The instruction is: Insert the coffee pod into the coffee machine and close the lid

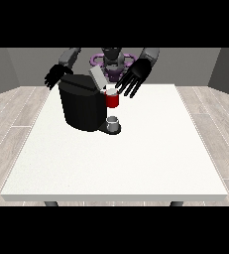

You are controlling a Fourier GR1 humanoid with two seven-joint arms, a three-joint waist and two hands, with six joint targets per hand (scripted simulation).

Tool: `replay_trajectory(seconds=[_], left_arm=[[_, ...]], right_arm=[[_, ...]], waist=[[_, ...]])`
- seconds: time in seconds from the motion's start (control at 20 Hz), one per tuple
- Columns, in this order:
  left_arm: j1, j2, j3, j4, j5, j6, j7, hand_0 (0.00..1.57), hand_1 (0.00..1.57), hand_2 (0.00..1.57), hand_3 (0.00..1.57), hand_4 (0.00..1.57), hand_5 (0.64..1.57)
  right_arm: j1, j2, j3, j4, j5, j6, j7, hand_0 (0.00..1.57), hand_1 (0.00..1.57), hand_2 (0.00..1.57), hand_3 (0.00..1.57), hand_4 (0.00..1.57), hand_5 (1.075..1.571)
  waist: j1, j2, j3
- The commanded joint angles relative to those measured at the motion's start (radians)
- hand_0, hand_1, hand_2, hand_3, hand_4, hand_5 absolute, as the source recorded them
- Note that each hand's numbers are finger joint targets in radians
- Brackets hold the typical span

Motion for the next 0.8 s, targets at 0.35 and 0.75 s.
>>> replay_trajectory(seconds=[0.35, 0.75], left_arm=[[0.145, -0.106, 0.04, -0.029, 0.061, 0.014, 0.015, 0.0, 0.0, 0.0, 0.0, 0.0, 1.571], [0.324, -0.288, 0.254, -0.026, 0.352, -0.006, -0.074, 0.0, 0.0, 0.0, 0.0, 0.0, 1.571]], right_arm=[[0.115, 0.019, 0.004, -0.029, -0.012, -0.009, 0.021, 0.0, 0.0, 0.0, 0.0, 0.37, 1.571], [0.181, -0.033, 0.007, -0.039, 0.003, 0.039, -0.013, 0.0, 0.0, 0.0, 0.0, 0.39, 1.571]], waist=[[0.066, -0.177, -0.0007], [0.197, -0.339, -0.0021]])
